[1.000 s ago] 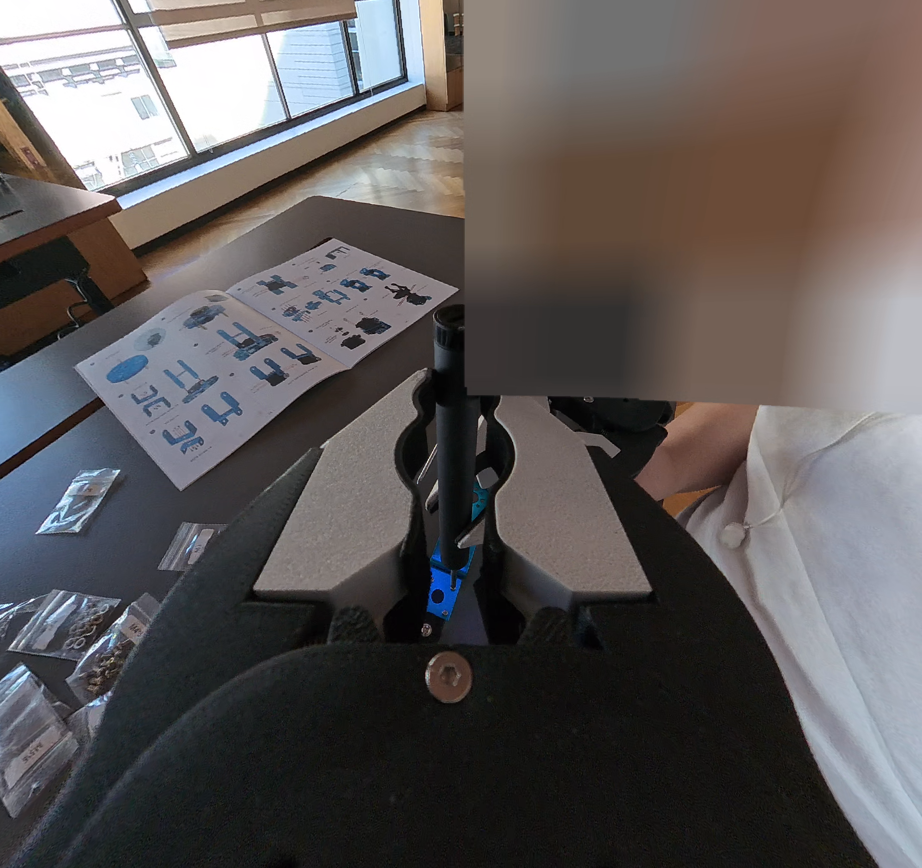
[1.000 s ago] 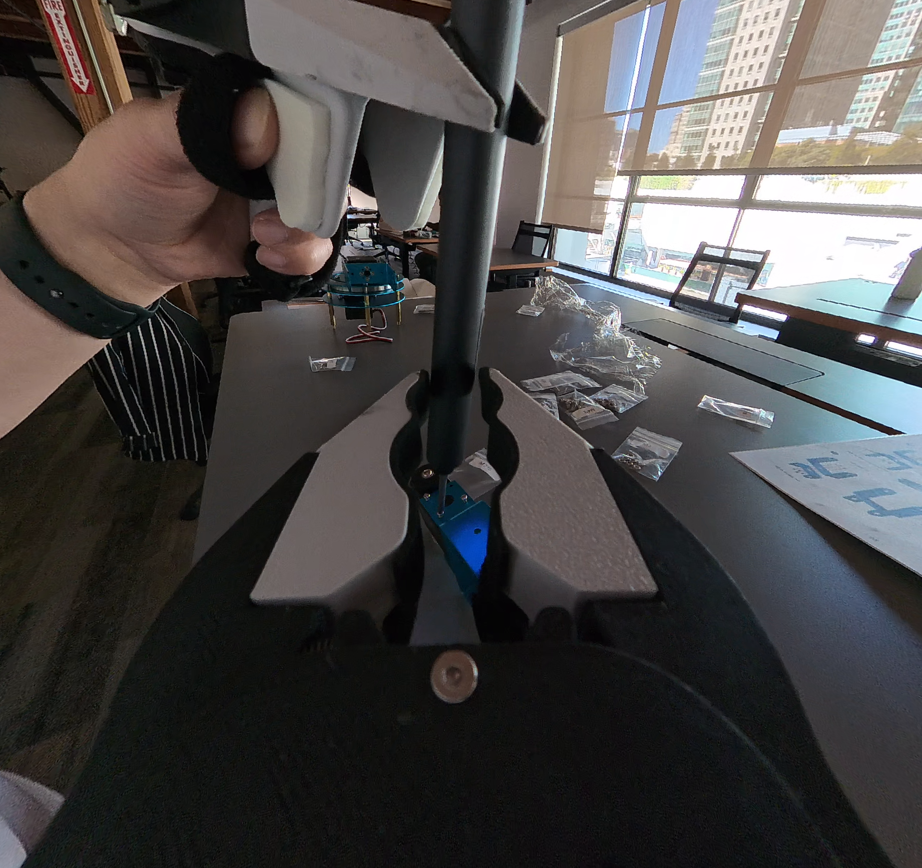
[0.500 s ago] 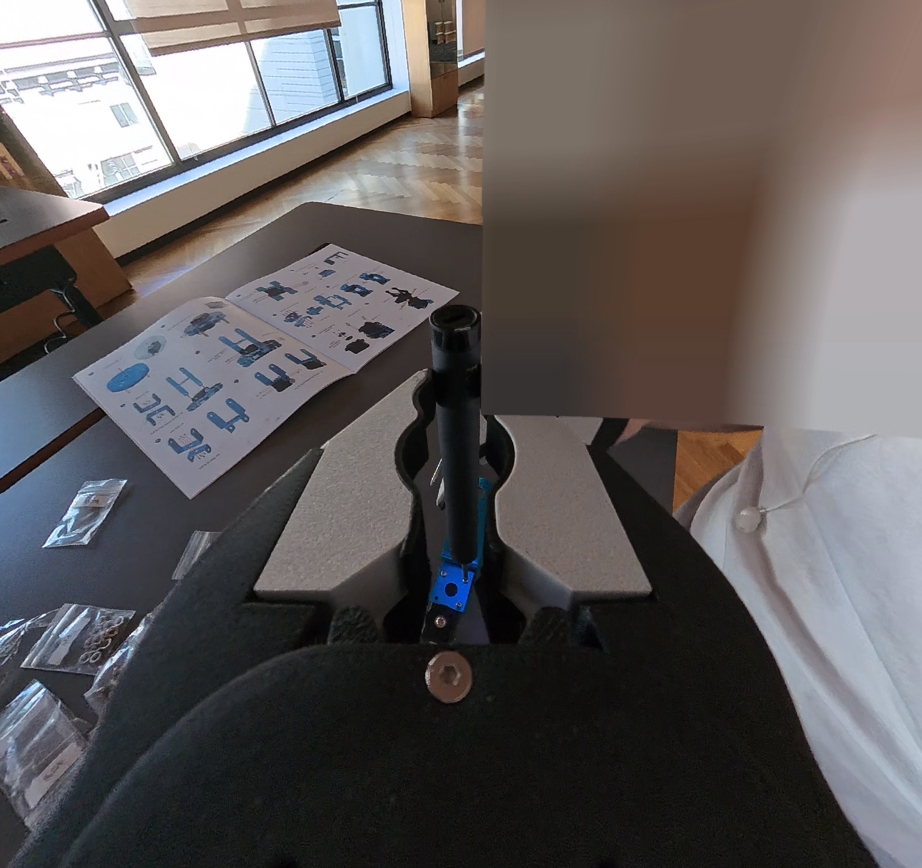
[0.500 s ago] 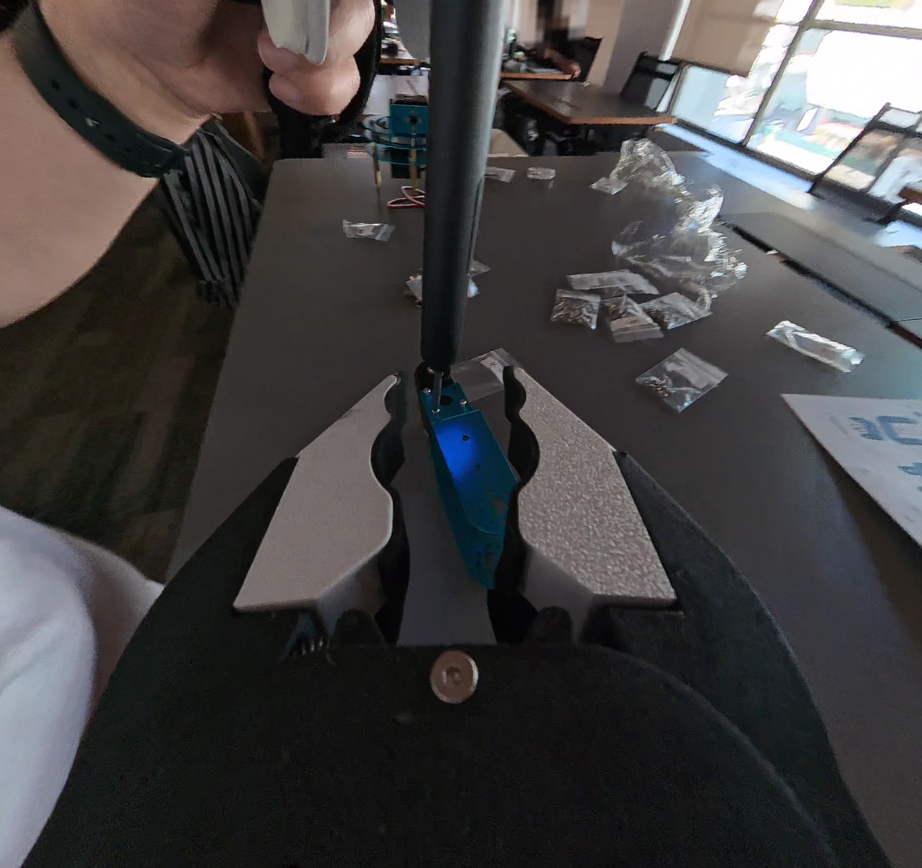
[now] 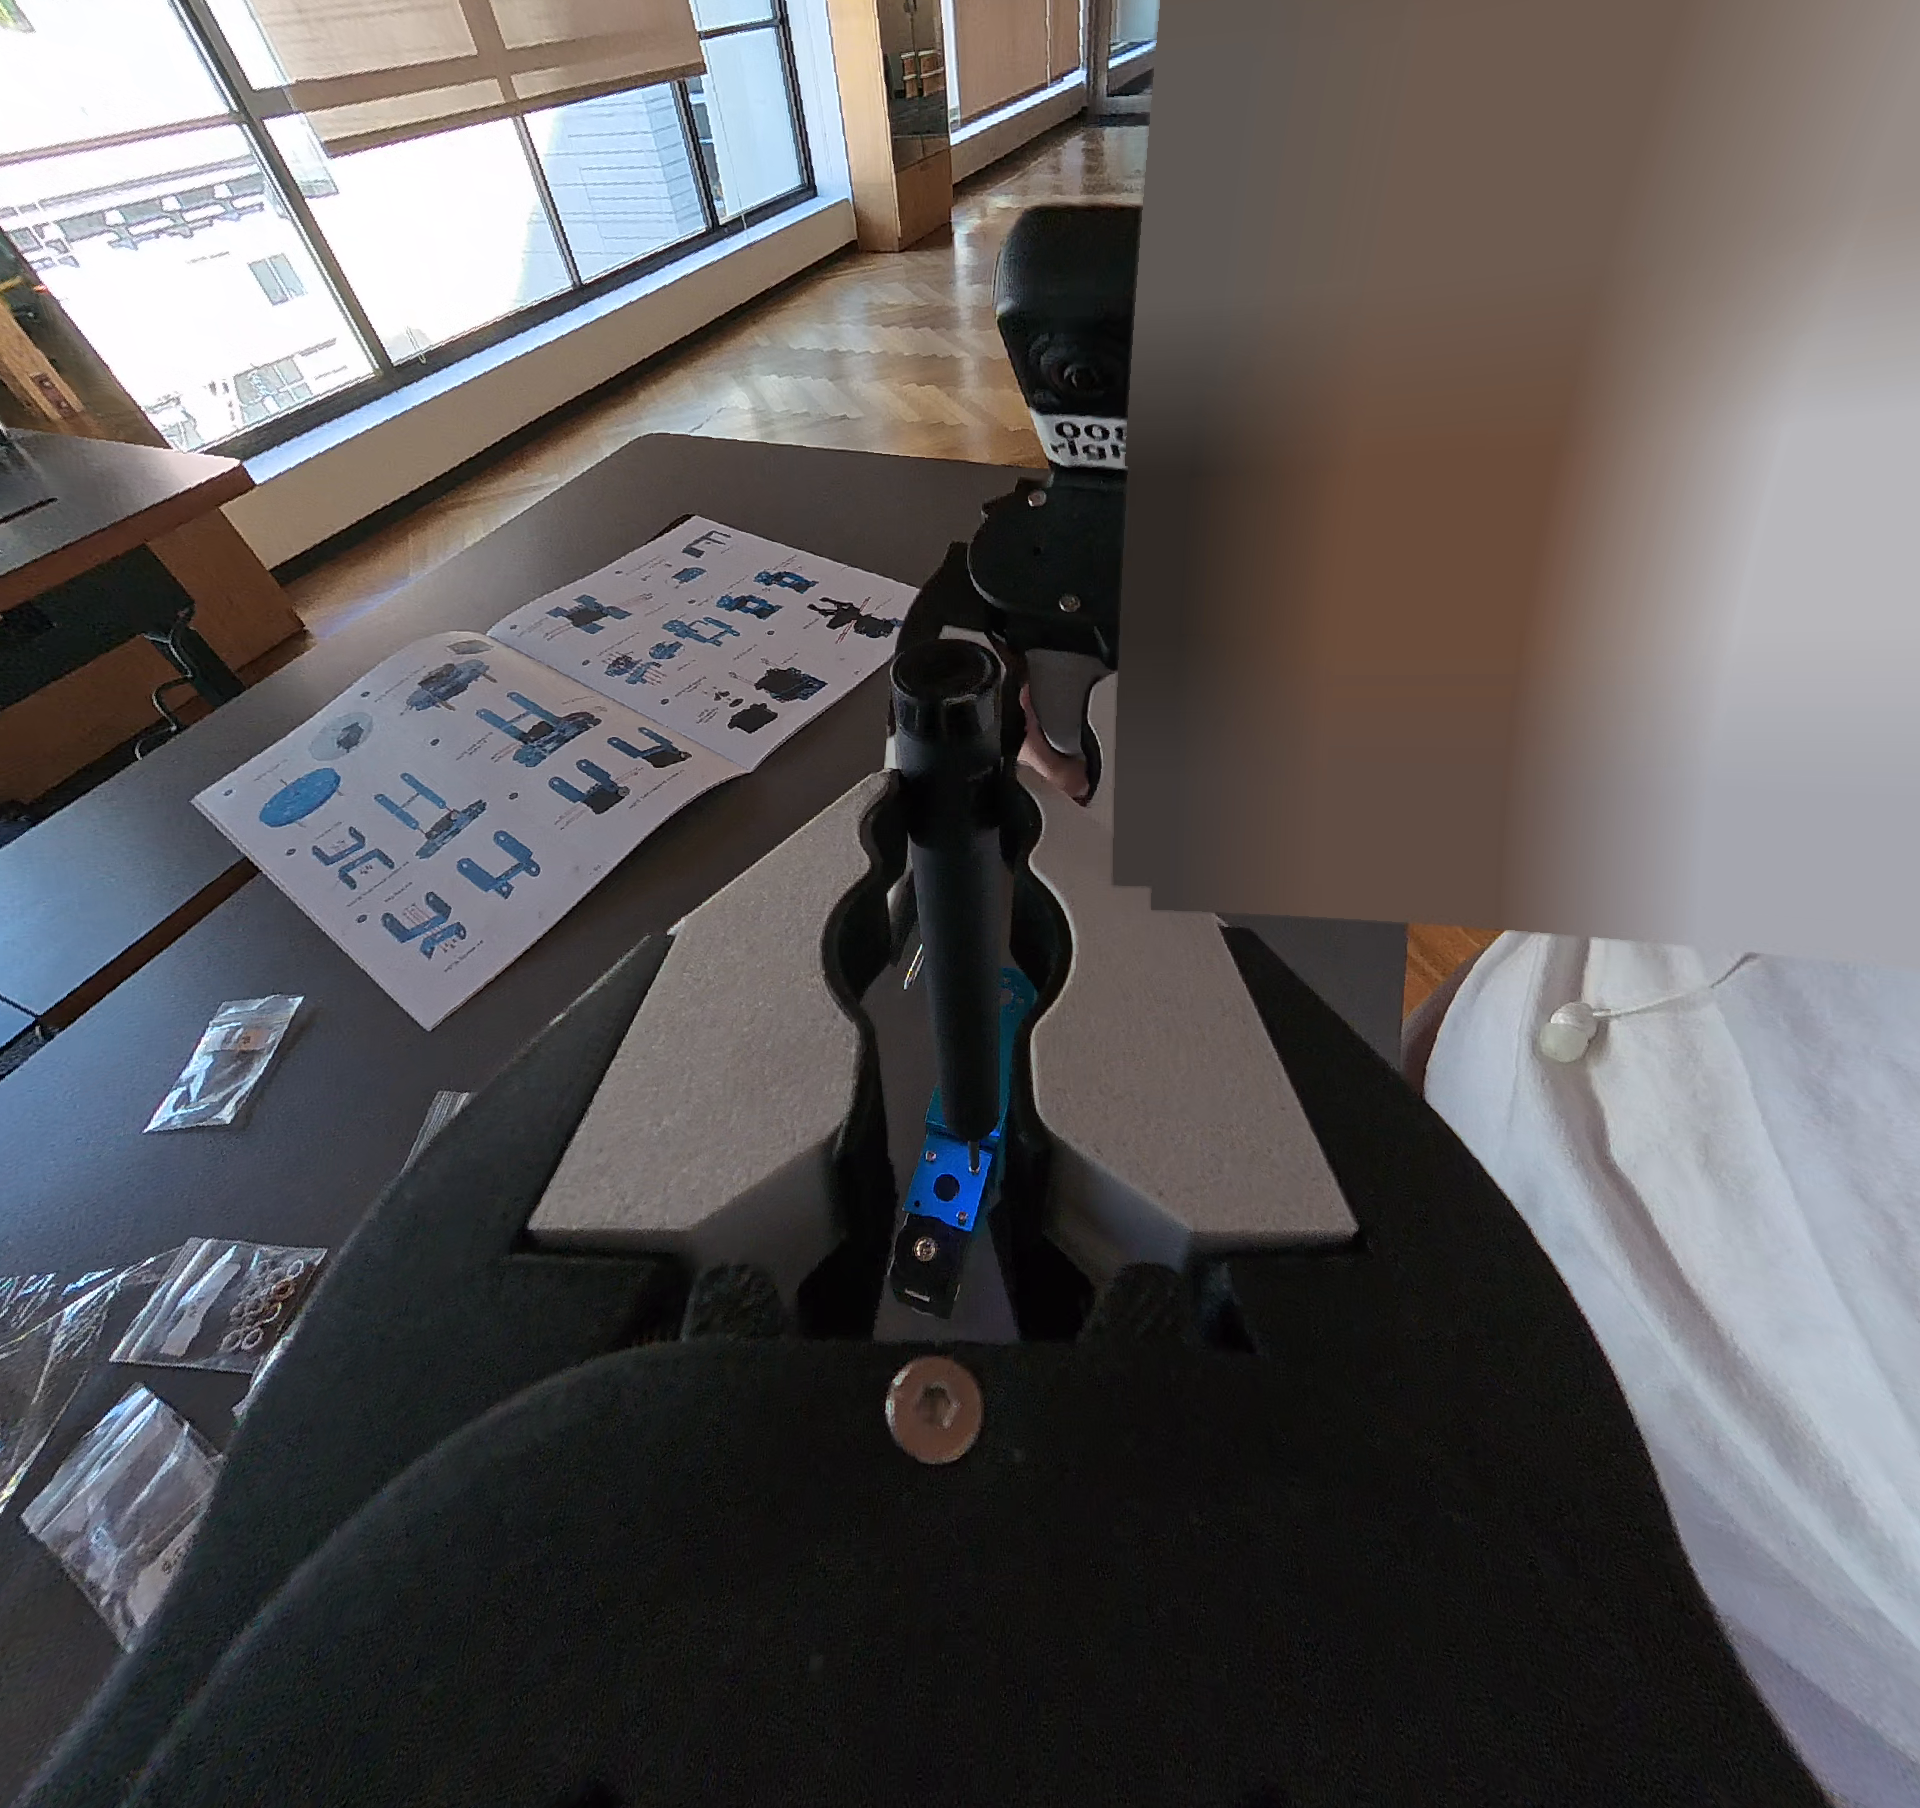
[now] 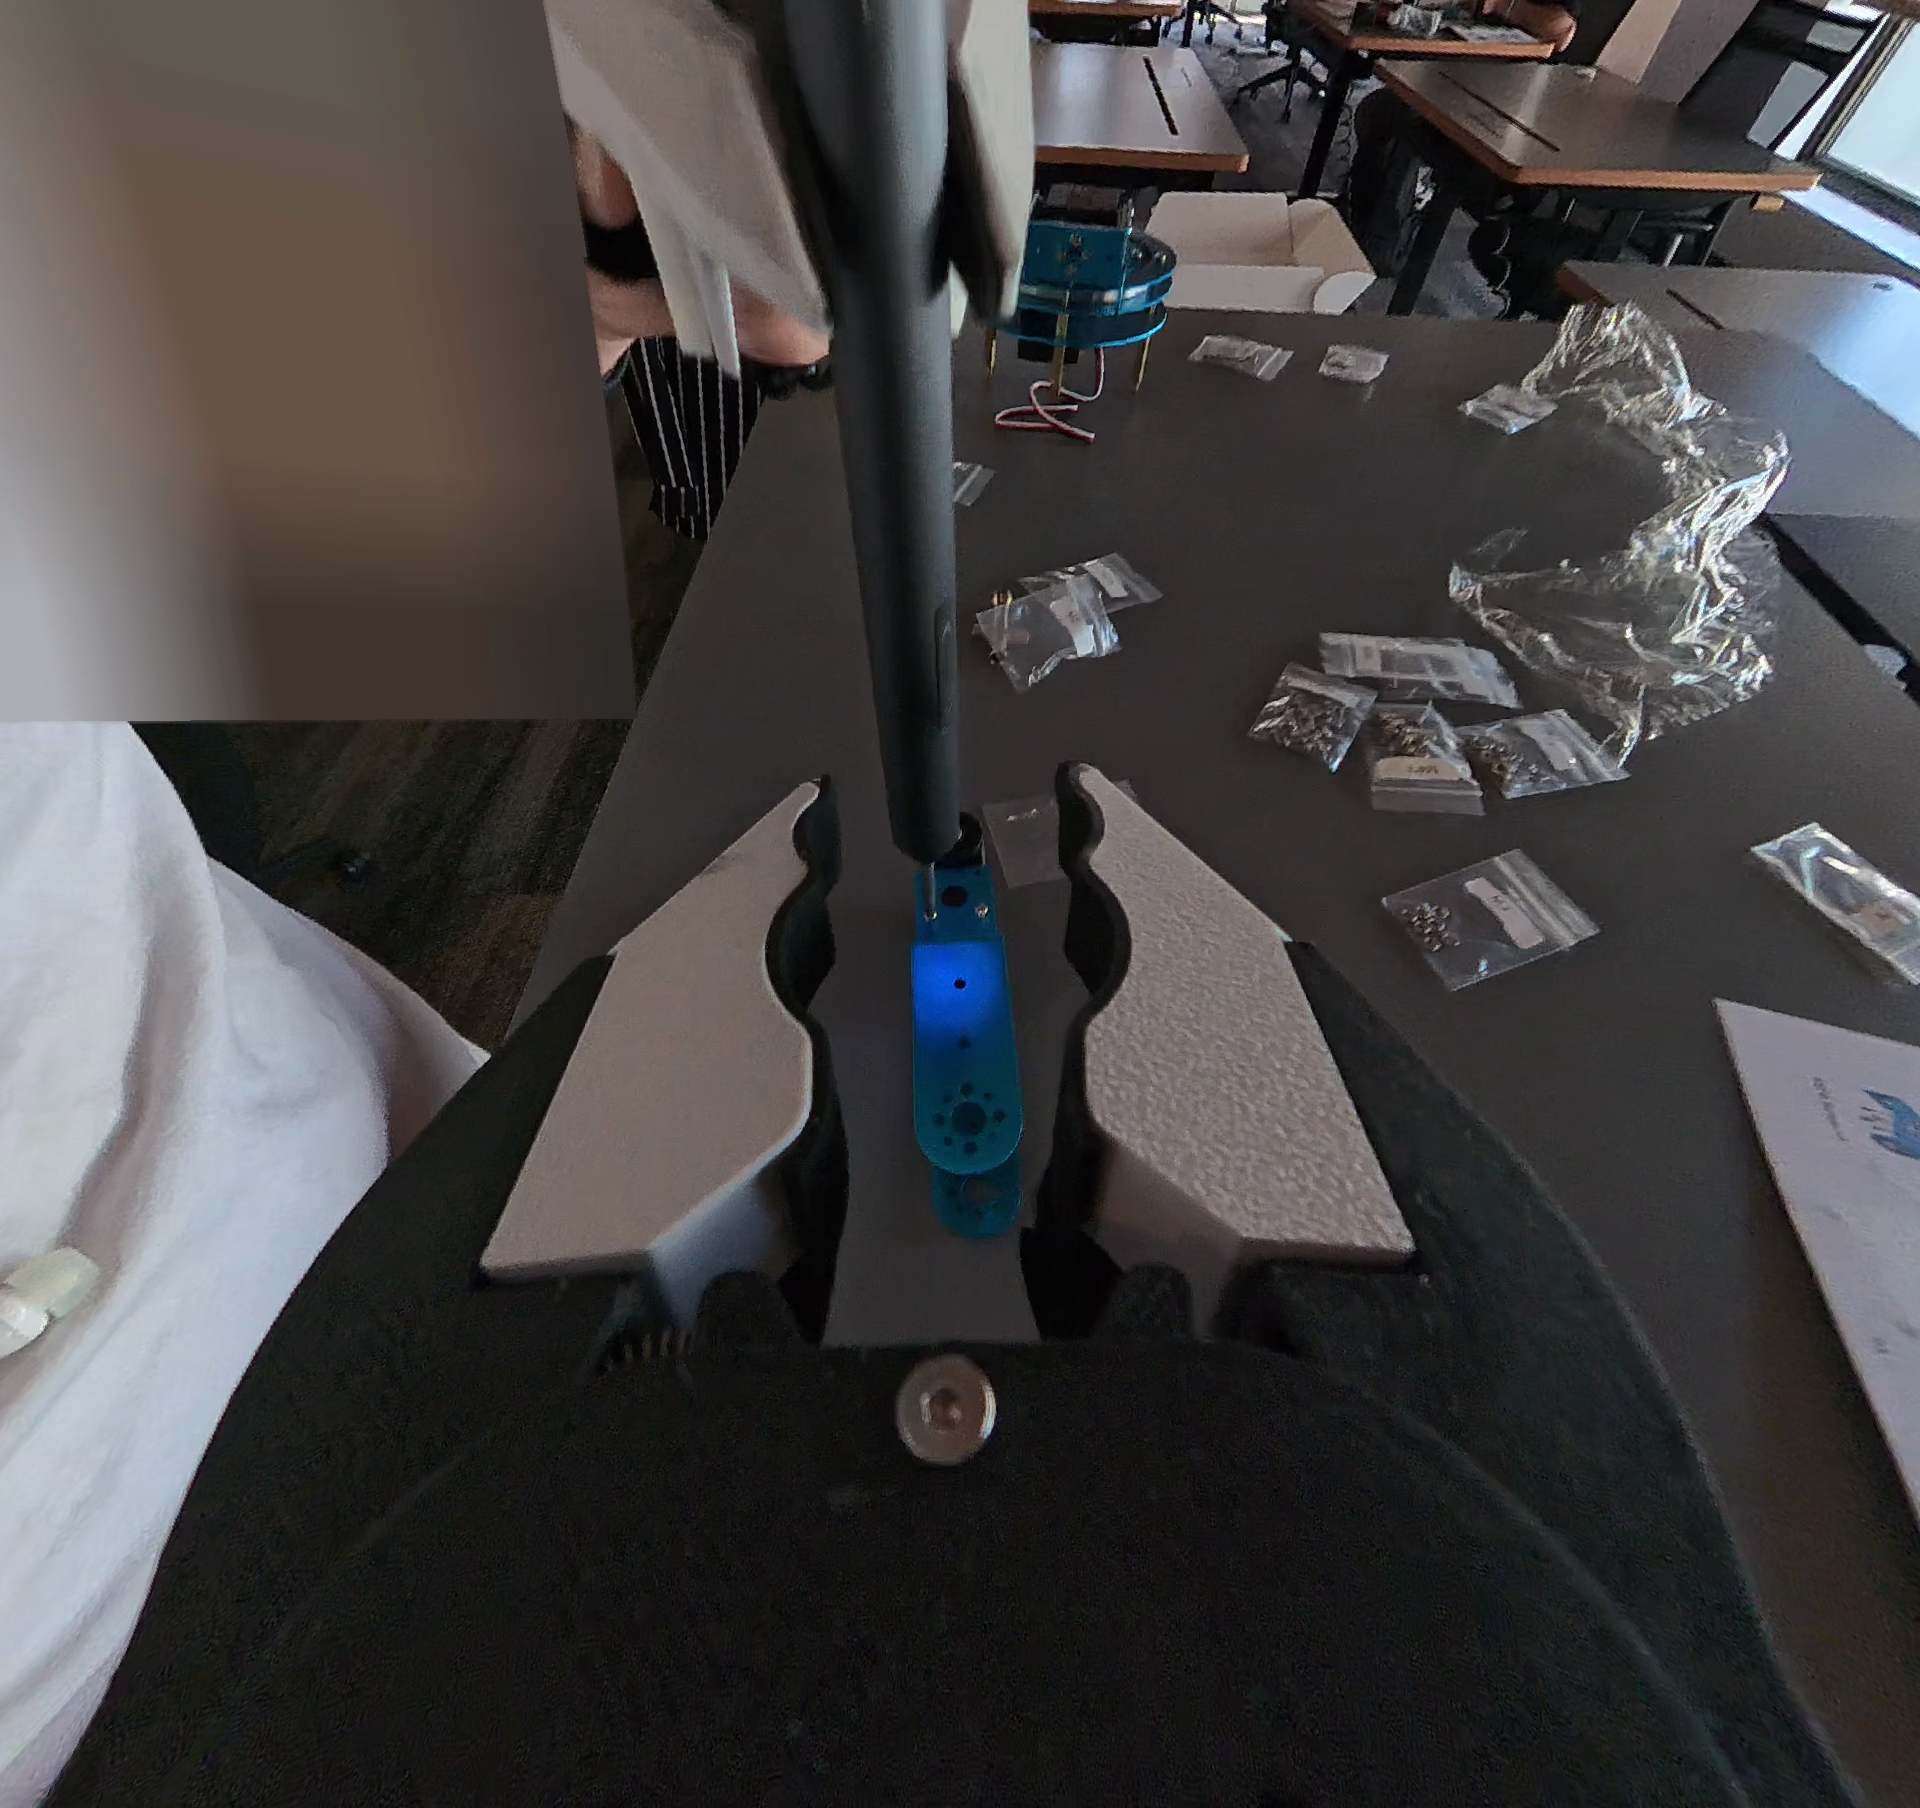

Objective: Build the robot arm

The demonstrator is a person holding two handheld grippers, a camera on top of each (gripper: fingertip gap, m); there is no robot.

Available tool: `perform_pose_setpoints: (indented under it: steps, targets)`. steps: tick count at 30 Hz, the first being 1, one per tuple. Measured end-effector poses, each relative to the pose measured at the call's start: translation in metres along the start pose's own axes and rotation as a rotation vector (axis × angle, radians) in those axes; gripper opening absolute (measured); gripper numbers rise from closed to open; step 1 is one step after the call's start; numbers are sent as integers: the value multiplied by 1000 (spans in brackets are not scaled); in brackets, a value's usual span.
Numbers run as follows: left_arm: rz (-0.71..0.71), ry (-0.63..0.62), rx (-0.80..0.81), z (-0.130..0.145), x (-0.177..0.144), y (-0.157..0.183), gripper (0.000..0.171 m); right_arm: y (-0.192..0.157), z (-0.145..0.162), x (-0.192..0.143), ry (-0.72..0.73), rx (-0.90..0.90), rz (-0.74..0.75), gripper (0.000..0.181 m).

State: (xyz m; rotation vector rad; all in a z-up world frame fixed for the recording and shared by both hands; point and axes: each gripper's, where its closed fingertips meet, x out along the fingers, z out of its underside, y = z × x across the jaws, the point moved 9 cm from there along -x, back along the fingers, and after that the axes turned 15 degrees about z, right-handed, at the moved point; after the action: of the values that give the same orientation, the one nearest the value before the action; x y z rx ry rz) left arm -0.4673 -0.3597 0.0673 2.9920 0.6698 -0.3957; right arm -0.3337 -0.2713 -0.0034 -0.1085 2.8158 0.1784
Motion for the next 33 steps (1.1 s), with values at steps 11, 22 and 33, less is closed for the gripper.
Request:
perform_pose_setpoints:
  steps: [11,22,33]
  targets:
    - [1,0,-28,-2,4,-2,16,3,-24,-4,-20,45,-15,48]
    - [-26,-6,-8,-2,6,-4,16,11,-63,-15,-37,-2,26,62]
    - [-45,45,-16,1,6,-5,16,12,-94,-16,48,134,-45,23]
